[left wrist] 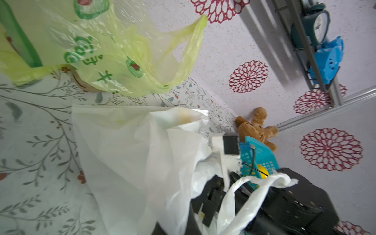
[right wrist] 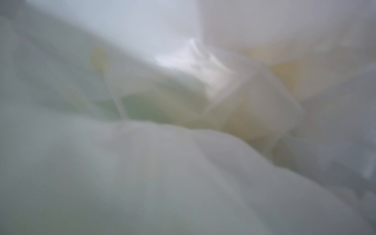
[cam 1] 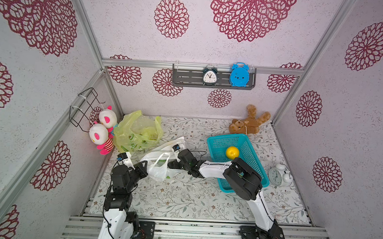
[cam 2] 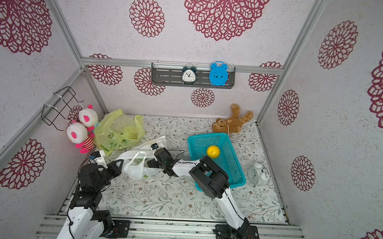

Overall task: Untie the knot of a plastic bag & take out the apple
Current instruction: Adjust the plastic bag at the center of the board, then pick up the apple from the plastic bag.

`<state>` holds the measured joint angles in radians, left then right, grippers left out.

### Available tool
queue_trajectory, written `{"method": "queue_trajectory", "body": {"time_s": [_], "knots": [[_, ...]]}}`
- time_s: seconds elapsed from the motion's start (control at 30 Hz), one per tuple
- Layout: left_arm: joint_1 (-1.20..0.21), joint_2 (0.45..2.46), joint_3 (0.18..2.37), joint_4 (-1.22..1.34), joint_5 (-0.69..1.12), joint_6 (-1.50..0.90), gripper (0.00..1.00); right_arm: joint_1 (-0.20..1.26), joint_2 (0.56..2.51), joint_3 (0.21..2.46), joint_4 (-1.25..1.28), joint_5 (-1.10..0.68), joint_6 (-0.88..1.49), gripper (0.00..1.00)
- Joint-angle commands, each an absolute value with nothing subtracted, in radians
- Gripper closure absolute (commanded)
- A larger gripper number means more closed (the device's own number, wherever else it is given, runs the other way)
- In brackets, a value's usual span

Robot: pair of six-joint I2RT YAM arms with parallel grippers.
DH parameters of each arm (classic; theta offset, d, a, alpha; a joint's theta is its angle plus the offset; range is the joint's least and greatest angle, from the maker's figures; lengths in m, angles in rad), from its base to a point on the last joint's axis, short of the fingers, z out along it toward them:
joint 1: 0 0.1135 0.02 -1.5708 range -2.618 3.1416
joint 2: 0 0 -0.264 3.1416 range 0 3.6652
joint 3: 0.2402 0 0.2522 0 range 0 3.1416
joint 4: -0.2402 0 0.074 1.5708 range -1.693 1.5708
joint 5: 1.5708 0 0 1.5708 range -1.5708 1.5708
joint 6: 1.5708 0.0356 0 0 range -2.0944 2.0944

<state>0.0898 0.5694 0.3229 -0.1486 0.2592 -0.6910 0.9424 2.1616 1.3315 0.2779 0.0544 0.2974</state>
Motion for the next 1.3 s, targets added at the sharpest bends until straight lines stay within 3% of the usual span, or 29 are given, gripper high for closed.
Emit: {"method": "queue_trajectory", "body": {"time_s": [0.0, 0.23, 0.43, 0.63, 0.77, 0.93, 1.27], "knots": [[0.107, 0.595, 0.351, -0.237, 0.137, -0.605, 1.00, 0.918, 2.035, 1.177, 0.208, 0.239, 0.316, 0.17], [0.066, 0.777, 0.342, -0.044, 0.290, -0.564, 1.00, 0.950, 1.778, 0.902, 0.341, 0.264, 0.323, 0.19], [-0.104, 0.915, 0.398, 0.048, 0.330, -0.472, 1.00, 1.021, 1.714, 0.877, 0.444, 0.144, 0.187, 0.21], [-0.110, 0.957, 0.376, 0.131, 0.429, -0.441, 1.00, 0.966, 1.808, 1.070, 0.360, 0.207, 0.196, 0.23], [-0.110, 0.977, 0.377, 0.107, 0.454, -0.399, 1.00, 0.910, 1.882, 1.170, 0.334, 0.143, 0.230, 0.22], [-0.111, 1.053, 0.377, 0.154, 0.491, -0.418, 1.00, 0.911, 1.973, 1.289, 0.316, 0.135, 0.233, 0.14], [-0.109, 1.188, 0.393, 0.196, 0.503, -0.460, 1.00, 0.914, 2.231, 1.570, 0.179, 0.234, 0.328, 0.16]]}}
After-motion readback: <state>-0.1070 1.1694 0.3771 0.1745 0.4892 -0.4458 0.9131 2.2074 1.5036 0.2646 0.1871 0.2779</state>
